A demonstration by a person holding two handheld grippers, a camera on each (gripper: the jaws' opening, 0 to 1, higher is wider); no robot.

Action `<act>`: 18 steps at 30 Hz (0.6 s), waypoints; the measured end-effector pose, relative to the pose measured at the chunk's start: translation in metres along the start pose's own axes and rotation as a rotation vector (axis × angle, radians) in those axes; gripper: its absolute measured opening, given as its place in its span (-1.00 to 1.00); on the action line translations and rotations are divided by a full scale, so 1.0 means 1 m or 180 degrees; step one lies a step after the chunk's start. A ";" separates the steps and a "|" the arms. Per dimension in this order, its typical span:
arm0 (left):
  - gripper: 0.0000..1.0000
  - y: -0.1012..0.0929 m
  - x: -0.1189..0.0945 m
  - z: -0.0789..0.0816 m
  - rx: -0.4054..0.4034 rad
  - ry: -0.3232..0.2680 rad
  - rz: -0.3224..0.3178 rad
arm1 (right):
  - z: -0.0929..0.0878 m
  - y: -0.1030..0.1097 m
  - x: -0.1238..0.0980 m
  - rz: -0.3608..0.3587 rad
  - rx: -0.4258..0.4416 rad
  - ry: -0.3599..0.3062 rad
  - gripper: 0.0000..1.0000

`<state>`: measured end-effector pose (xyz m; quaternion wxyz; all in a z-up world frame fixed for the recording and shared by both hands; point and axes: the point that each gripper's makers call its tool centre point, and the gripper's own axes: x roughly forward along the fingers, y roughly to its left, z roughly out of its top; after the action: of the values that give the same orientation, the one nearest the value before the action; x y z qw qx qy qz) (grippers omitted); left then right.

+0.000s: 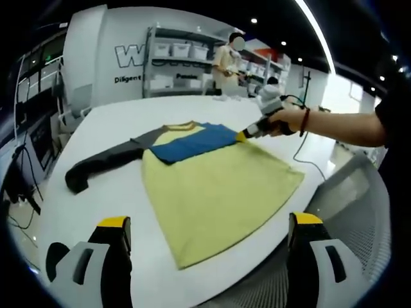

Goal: Fold the garment on the visible template until the final outline fits inside the template.

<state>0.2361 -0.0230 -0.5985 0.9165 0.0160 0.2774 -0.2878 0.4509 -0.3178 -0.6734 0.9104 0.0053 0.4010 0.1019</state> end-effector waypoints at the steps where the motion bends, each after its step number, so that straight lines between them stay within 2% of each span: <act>1: 0.96 0.000 0.000 0.000 -0.0006 0.0003 0.0001 | -0.001 0.000 0.000 -0.0003 -0.0001 0.0013 -0.66; 7: 0.95 0.000 0.000 -0.002 -0.0013 0.0017 -0.0012 | -0.008 -0.003 -0.003 0.0013 -0.0005 0.0073 -0.88; 8: 0.95 0.000 0.000 -0.002 -0.0018 0.0012 -0.0010 | -0.009 -0.005 -0.003 0.0001 -0.0029 0.0088 -0.98; 12: 0.94 0.000 -0.001 -0.002 -0.0028 0.0012 -0.0011 | -0.009 -0.005 -0.005 0.0070 0.0028 0.0071 -1.00; 18: 0.94 0.001 -0.001 -0.002 -0.0032 0.0018 -0.0009 | -0.009 -0.005 -0.005 0.0110 -0.0028 0.0070 -1.00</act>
<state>0.2349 -0.0212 -0.6002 0.9154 0.0118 0.2815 -0.2877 0.4418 -0.3243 -0.6761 0.9041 0.0071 0.4103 0.1194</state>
